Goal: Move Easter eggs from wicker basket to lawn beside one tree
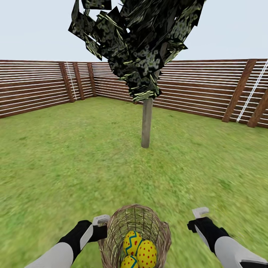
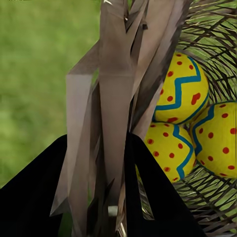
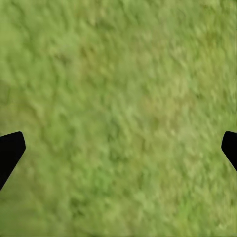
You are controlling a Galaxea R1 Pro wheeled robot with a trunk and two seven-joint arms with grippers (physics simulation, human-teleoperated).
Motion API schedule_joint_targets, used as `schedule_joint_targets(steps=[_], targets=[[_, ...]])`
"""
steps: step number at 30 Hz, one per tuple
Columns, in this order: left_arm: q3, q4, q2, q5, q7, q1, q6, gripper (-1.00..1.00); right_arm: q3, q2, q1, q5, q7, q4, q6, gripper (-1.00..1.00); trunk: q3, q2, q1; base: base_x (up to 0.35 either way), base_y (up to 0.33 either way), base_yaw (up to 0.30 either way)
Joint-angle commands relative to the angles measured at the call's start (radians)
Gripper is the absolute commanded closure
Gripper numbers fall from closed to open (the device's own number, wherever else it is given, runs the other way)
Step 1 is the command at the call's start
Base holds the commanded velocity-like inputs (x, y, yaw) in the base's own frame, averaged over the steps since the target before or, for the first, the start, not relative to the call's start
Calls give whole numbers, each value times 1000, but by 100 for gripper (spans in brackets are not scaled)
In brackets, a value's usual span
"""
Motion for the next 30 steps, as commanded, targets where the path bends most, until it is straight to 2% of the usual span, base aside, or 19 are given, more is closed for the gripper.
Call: schedule_joint_targets(steps=[1,10,30], targets=[[11,-2,-1,15,-1,0,7,100,-7,3,0,11,2,-2,4,-100,-1,0,0,0,0,0],[11,-2,-1,13,-1,0,7,100,-7,2,-1,14,1,-4,6,-100,-1,0,0,119,0,0],[11,-3,0,12,-3,0,7,100,-5,2,-1,16,4,-5,3,-100,-1,0,0,319,0,0]])
